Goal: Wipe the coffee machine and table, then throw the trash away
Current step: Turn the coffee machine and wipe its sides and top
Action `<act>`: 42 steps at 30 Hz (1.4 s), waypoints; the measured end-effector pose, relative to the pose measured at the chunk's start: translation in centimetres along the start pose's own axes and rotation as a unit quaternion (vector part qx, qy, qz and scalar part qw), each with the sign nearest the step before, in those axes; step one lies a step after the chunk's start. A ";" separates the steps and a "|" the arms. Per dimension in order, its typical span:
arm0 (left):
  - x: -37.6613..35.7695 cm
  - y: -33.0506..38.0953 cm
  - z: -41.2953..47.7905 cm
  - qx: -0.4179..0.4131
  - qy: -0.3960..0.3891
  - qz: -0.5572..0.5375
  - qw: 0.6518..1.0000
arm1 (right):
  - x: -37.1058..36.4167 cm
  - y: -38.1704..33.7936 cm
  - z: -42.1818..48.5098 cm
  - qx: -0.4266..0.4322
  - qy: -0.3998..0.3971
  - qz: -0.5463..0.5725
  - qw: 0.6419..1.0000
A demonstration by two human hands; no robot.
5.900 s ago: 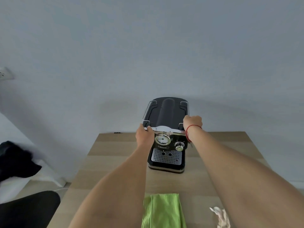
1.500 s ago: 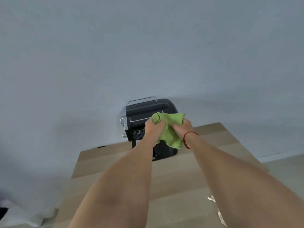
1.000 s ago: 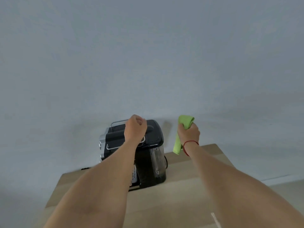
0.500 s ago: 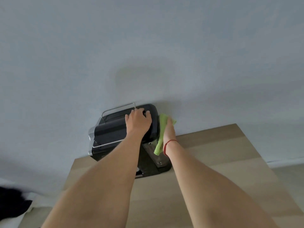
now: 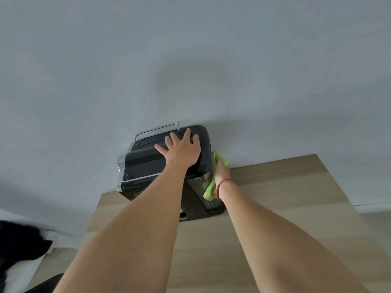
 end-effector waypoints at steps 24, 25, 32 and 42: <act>0.0 0.1 -0.1 -0.013 -0.001 0.008 1.000 | -1.2 -3.2 -0.4 0.047 0.005 -0.029 0.998; 0.0 0.1 -0.1 -0.013 0.001 0.008 1.000 | -1.3 -3.5 -1.2 0.049 0.009 -0.033 0.998; 0.2 0.1 0.0 -0.018 -0.002 -0.006 1.000 | 1.2 2.1 0.0 0.035 0.072 -0.046 0.996; 3.1 2.5 2.0 -0.123 0.110 0.017 0.986 | 2.8 1.9 0.0 0.003 0.077 -0.137 0.988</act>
Point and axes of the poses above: each hand's wrist, its own z-axis towards the middle knuckle, its own x-axis out of the back of the hand, y = z × x, the point moved 4 cm from there along z, towards the middle knuckle, and after that the axes turned 12 degrees about -x, right-handed, at the moved point
